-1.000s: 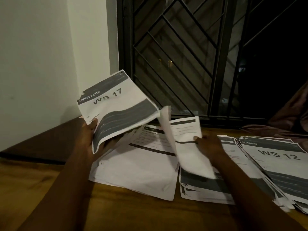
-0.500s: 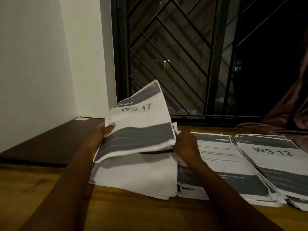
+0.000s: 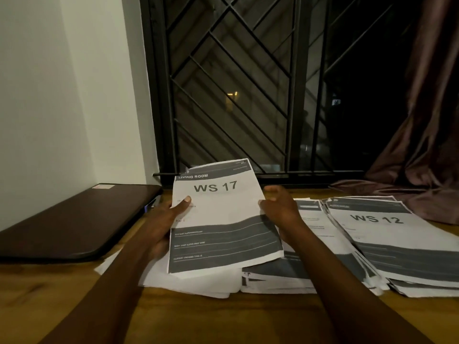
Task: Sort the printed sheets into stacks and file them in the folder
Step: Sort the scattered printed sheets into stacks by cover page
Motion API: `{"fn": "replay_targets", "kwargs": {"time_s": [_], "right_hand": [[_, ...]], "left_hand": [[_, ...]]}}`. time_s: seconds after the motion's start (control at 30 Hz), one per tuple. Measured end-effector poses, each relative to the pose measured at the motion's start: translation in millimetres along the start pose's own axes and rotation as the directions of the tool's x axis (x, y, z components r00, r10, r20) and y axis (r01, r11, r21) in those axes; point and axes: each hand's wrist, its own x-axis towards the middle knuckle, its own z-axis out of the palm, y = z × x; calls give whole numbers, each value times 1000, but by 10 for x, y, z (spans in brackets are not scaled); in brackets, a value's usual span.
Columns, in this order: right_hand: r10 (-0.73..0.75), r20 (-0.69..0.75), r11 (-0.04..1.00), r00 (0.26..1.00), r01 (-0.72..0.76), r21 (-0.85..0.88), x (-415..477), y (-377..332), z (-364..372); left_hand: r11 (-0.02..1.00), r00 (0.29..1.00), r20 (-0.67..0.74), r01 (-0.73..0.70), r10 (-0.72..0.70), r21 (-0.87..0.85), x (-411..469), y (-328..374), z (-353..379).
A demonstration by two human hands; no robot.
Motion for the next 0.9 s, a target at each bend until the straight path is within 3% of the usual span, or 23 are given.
{"fn": "replay_targets", "kwargs": {"time_s": [0.17, 0.23, 0.37, 0.47, 0.57, 0.67, 0.7, 0.9], "right_hand": [[-56, -125, 996, 991, 47, -72, 105, -46, -580], [-102, -180, 979, 978, 66, -194, 184, -54, -979], [-170, -180, 815, 969, 36, -578, 265, 77, -1932], [-88, -227, 735, 970, -90, -672, 240, 289, -2505], [-10, -186, 638, 982, -137, -758, 273, 572, -2848], [48, -179, 600, 983, -171, -782, 313, 774, -3046], [51, -189, 591, 981, -182, -786, 322, 801, -3091], [23, -263, 687, 965, -206, -697, 371, 796, -3237]], "left_hand": [[991, 998, 10, -67, 67, 118, 198, 66, 559], [985, 997, 42, -76, 71, 152, 271, 26, 951], [976, 986, 156, -93, 63, 194, 314, -226, 1906], [957, 975, 222, -90, 28, 276, 270, -447, 2444], [841, 960, 281, -160, 10, 517, 241, -723, 2721], [556, 971, 230, -226, 65, 800, 302, -937, 2791], [515, 973, 215, -225, 79, 827, 310, -954, 2781], [527, 936, 275, -351, 219, 774, 351, -941, 2817]]}}
